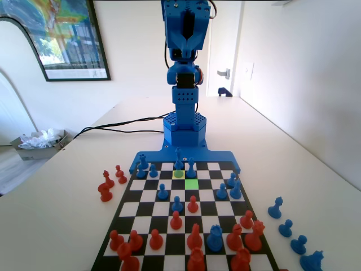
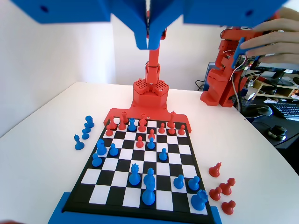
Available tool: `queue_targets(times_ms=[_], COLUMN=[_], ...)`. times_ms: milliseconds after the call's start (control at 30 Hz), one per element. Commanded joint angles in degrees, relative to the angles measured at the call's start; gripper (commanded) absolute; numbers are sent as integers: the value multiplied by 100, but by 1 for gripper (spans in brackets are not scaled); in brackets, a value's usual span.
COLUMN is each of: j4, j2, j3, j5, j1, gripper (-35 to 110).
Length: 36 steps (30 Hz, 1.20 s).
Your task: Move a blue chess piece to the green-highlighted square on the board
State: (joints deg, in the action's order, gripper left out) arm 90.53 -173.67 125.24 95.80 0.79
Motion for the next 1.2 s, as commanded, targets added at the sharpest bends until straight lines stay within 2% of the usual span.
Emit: queue_targets(times_ms=[0, 967, 1167], j4=[-35, -35, 18], j2=[-132, -132, 308], j3=[-44, -53, -475], j5=[79, 79, -246], j1=[44, 79, -105], gripper=[2, 1, 1])
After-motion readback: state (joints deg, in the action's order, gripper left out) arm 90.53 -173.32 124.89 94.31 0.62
